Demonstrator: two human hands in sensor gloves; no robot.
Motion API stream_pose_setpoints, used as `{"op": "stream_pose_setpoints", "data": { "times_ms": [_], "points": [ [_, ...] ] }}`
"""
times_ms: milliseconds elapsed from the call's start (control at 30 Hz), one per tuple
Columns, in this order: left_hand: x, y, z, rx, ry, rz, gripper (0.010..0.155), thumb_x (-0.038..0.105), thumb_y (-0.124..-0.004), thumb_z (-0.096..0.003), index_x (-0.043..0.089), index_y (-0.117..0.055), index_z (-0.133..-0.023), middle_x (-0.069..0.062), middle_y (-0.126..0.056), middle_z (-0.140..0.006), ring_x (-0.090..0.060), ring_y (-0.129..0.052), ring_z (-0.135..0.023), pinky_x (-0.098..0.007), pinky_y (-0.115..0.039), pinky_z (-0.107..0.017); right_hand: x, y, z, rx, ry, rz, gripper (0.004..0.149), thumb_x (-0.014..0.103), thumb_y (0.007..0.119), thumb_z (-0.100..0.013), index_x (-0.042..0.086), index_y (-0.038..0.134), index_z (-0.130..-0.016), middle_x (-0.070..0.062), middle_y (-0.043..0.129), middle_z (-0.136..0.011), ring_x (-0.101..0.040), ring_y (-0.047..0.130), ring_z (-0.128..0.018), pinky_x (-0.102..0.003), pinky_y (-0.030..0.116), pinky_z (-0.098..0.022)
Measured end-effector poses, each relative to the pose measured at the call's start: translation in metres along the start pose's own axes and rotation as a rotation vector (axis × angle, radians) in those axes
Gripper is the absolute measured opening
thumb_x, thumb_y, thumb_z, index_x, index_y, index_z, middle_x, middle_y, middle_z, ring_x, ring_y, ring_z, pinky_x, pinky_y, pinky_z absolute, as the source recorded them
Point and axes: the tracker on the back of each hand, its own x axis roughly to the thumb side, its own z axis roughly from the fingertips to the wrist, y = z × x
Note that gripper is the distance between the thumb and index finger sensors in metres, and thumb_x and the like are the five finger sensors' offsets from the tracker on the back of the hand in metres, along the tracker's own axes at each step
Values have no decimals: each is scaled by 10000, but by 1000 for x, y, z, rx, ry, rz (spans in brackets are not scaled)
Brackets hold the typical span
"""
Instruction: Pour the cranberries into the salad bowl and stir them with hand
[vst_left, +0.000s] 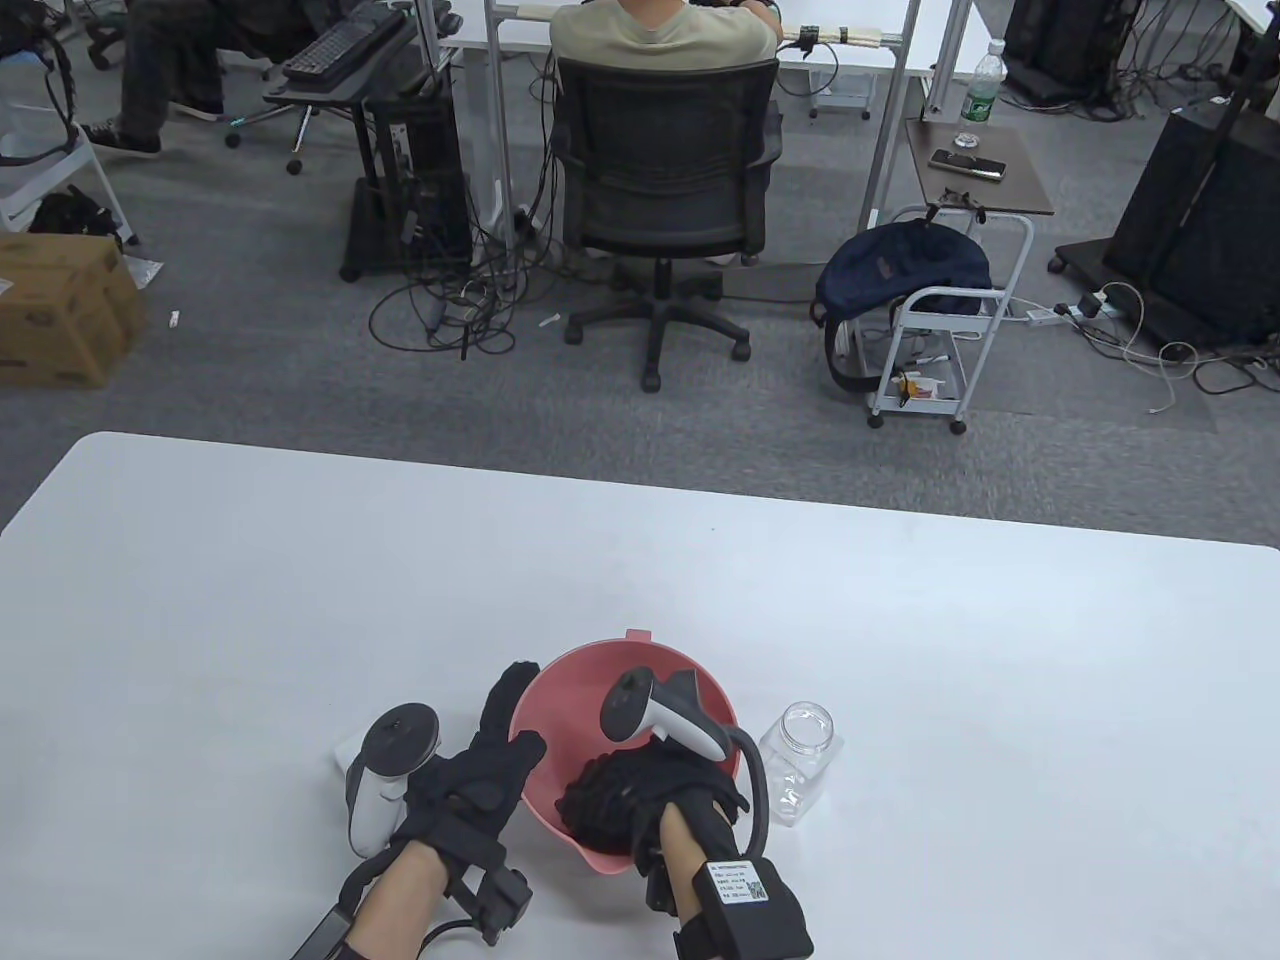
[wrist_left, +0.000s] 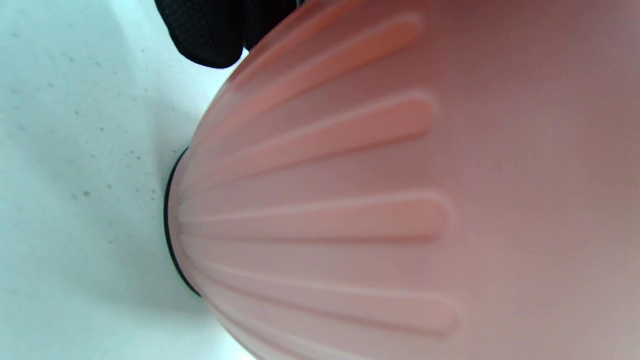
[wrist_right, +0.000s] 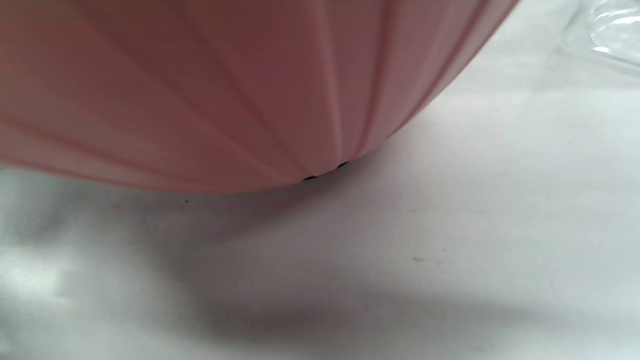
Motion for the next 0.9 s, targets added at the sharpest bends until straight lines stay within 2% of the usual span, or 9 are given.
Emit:
{"op": "stream_pose_setpoints", "data": {
  "times_ms": [100,267,533,700,900],
  "points": [
    [0,-1,0,0,2,12,674,510,-585,-606,561,-134,-1104,-47,-348,-1262,-416,-493,-1112,-534,-604,-776,0,-1,1,2,-17,-11,544,768,755,-426,595,749,-941,318,936,-996,-33,952,-895,-310,891,-632],
    [0,0,0,-1,2,11,674,511,-583,-607,560,-131,-1105,-48,-344,-1263,-418,-490,-1113,-533,-604,-776,1,-2,2,-5,-44,-33,655,767,787,-392,672,570,-1002,406,879,-1042,36,853,-1034,-362,833,-726],
    [0,0,-1,2,2,11,674,509,-581,-607,557,-131,-1107,-48,-344,-1262,-419,-490,-1113,-534,-603,-777,1,-2,2,-6,-59,-43,708,779,793,-373,718,480,-1005,475,738,-1123,23,665,-1155,-410,762,-784],
    [0,0,-1,2,-1,6,674,509,-581,-607,554,-132,-1108,-51,-344,-1262,-420,-490,-1112,-535,-603,-776,1,-2,2,-4,-55,-43,711,781,786,-380,727,452,-1006,464,603,-1172,-2,548,-1174,-429,726,-804],
    [0,0,-1,2,1,7,675,508,-582,-607,555,-133,-1109,-47,-347,-1263,-420,-490,-1114,-534,-603,-776,1,-2,3,3,-37,-34,701,793,764,-400,726,433,-1015,387,452,-1216,-54,435,-1179,-441,685,-815]
  ]
}}
